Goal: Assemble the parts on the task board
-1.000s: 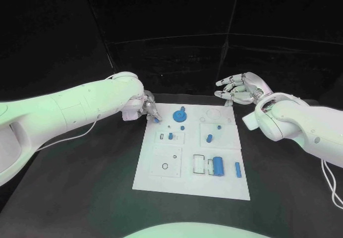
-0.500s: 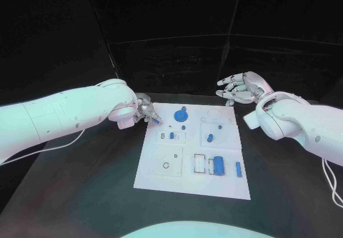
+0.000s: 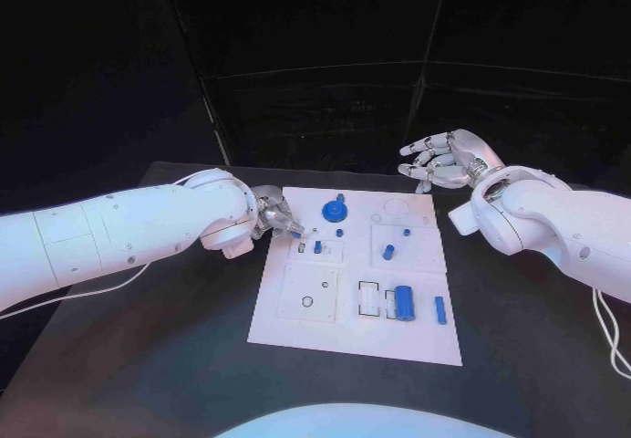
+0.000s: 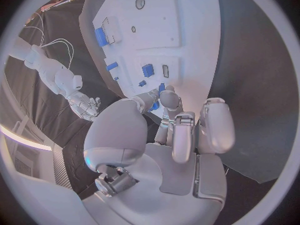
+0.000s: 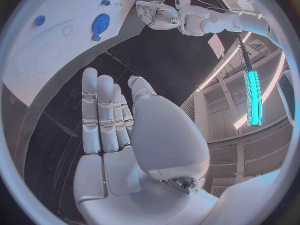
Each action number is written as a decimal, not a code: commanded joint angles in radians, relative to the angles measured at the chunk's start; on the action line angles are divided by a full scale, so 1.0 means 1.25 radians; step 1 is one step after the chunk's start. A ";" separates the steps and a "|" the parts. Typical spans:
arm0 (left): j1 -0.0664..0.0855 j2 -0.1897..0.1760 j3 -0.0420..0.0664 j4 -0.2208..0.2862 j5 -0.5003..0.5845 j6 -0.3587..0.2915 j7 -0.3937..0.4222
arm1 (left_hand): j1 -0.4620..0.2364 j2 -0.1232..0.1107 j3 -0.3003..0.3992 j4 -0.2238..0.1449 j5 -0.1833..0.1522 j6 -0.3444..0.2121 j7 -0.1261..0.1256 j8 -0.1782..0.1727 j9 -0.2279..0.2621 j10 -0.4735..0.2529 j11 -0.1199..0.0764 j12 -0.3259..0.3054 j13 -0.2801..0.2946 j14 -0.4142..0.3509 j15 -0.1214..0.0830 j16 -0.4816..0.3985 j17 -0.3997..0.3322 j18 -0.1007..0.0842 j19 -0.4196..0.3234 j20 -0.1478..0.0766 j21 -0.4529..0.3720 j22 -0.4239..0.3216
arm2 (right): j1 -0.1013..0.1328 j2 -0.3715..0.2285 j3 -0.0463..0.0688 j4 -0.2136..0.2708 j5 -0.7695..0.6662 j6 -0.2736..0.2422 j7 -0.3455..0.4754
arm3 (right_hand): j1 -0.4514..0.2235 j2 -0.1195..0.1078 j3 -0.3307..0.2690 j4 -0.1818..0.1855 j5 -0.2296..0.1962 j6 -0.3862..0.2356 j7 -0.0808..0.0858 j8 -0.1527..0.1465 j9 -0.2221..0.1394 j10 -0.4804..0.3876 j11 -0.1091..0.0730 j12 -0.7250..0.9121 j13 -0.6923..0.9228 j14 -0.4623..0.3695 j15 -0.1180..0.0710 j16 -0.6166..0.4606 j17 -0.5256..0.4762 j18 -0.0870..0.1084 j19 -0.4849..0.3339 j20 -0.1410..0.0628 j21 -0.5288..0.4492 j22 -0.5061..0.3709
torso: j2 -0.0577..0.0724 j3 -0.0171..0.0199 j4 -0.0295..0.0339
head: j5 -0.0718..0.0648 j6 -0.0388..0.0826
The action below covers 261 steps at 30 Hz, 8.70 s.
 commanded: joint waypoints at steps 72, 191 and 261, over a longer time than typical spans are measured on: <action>-0.020 0.035 -0.013 -0.005 -0.098 0.097 -0.044 | -0.053 -0.040 0.053 -0.081 -0.002 0.020 -0.019 0.025 0.004 0.021 -0.016 0.012 0.004 0.083 -0.007 0.002 0.211 0.011 0.005 -0.005 0.001 0.001 | 0.001 0.001 0.000 0.000 -0.003 0.008 0.010 | 0.010 -0.004 0.006 0.003 0.008 -0.007 0.001 0.007 0.001 -0.008 0.001 0.005 -0.004 -0.006 -0.002 -0.005 0.001 0.004 0.002 0.002 -0.005 -0.001 | 0.000 0.0009 -0.0009 | 0.002 -0.023; -0.001 0.197 -0.039 -0.218 -0.390 -0.036 0.506 | 0.246 -0.038 -0.326 -0.052 0.000 0.015 0.067 -0.275 -0.332 -0.249 0.082 -0.499 -0.540 -0.006 0.065 -0.168 -0.117 0.076 -0.077 0.057 -0.386 -0.358 | 0.000 0.015 0.000 -0.010 -0.008 0.008 0.015 | 0.008 -0.004 0.008 0.007 0.010 -0.009 0.002 0.010 0.001 -0.009 0.002 0.007 -0.008 -0.007 -0.001 -0.006 0.002 0.003 0.002 0.002 -0.006 -0.002 | 0.000 0.0000 -0.0022 | -0.029 -0.005; -0.019 0.236 -0.040 -0.257 -0.425 -0.055 0.482 | 0.225 -0.016 -0.189 -0.075 -0.002 0.128 0.059 -0.317 -0.333 -0.120 0.065 -0.562 -0.571 0.010 0.051 -0.149 -0.134 0.052 -0.030 0.043 -0.245 -0.205 | 0.000 0.023 0.000 -0.015 -0.021 0.012 0.018 | 0.006 -0.003 0.010 0.011 0.011 -0.010 0.002 0.013 0.001 -0.010 0.002 0.010 -0.010 -0.005 -0.001 -0.004 0.005 0.003 0.003 0.002 -0.007 -0.002 | 0.000 0.0000 0.0001 | -0.033 -0.010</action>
